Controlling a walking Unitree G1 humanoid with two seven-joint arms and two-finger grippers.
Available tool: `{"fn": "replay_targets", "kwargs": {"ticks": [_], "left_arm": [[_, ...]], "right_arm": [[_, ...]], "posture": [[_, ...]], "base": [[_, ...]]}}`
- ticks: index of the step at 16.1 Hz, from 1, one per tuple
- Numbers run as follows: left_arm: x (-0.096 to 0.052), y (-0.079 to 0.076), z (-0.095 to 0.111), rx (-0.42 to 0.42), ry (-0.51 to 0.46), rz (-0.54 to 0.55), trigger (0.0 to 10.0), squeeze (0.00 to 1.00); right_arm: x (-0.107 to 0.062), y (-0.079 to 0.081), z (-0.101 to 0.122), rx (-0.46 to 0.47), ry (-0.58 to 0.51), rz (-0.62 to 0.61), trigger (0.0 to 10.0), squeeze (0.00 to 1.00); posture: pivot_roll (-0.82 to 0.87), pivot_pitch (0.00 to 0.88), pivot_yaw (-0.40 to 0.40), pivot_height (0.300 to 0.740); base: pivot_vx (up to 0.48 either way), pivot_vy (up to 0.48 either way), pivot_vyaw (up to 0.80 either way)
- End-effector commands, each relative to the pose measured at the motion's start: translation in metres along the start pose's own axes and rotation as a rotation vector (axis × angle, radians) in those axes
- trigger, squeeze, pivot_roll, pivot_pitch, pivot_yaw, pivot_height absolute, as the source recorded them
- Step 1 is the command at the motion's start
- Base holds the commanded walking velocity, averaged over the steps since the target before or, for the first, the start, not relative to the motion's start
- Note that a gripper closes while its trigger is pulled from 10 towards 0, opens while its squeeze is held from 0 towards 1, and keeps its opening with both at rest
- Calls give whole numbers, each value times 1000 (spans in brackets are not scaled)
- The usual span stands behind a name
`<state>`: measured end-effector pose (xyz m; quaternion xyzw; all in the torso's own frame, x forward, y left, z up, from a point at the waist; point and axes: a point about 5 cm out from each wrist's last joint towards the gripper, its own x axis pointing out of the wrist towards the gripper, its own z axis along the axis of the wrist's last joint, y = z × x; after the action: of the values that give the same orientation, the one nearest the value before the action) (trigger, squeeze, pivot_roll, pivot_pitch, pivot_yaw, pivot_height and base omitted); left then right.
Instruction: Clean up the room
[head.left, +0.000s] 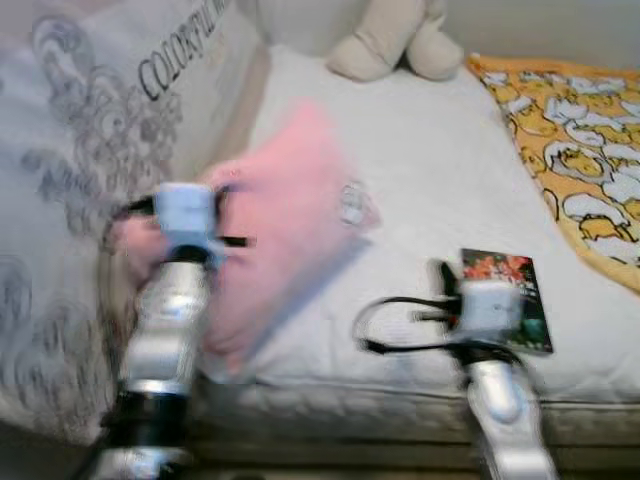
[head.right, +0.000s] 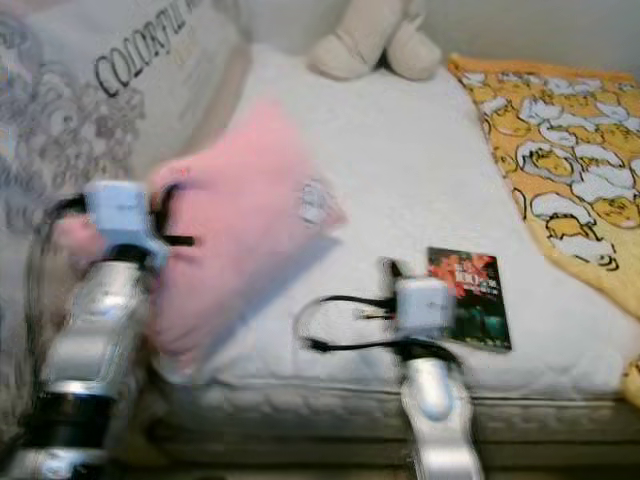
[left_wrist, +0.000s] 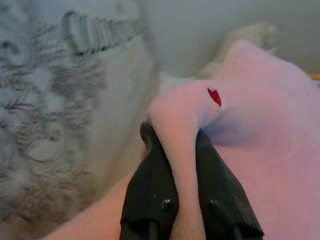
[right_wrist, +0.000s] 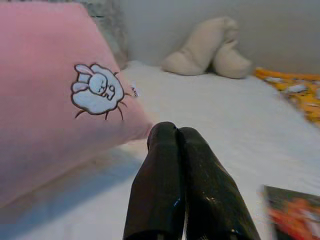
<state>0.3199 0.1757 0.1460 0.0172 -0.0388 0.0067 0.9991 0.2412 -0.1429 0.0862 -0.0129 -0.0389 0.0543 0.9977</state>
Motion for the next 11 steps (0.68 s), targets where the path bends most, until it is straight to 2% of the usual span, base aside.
{"fn": "replay_targets", "kwargs": {"ticks": [1,3,4,6,9,11], "left_arm": [[8,-14,14,-16,-67,-36,10000,0],[21,-28,12,-43,-20,-58,10000,0],[31,-35,12,-55,2,-42,10000,0],[55,-57,27,-189,-4,-22,10000,0],[71,-71,34,-287,19,17,10000,0],[75,-74,26,-379,85,103,10000,0]], "right_arm": [[0,-14,1,-11,12,-38,10000,0],[3,-15,1,-4,18,-39,10000,0],[5,-16,1,-4,22,-40,10000,0],[10,-18,0,7,34,-43,10000,0],[10,-17,1,9,43,-28,10000,0],[7,-17,-2,11,62,-21,10000,0]], "posture": [[25,0,-18,740],[30,0,-25,740],[32,0,-30,740],[22,0,-36,740],[4,0,-34,740],[-16,5,-33,740]], "base": [[428,0,763],[351,0,741],[0,0,738],[0,0,616],[0,0,0],[0,0,0]]}}
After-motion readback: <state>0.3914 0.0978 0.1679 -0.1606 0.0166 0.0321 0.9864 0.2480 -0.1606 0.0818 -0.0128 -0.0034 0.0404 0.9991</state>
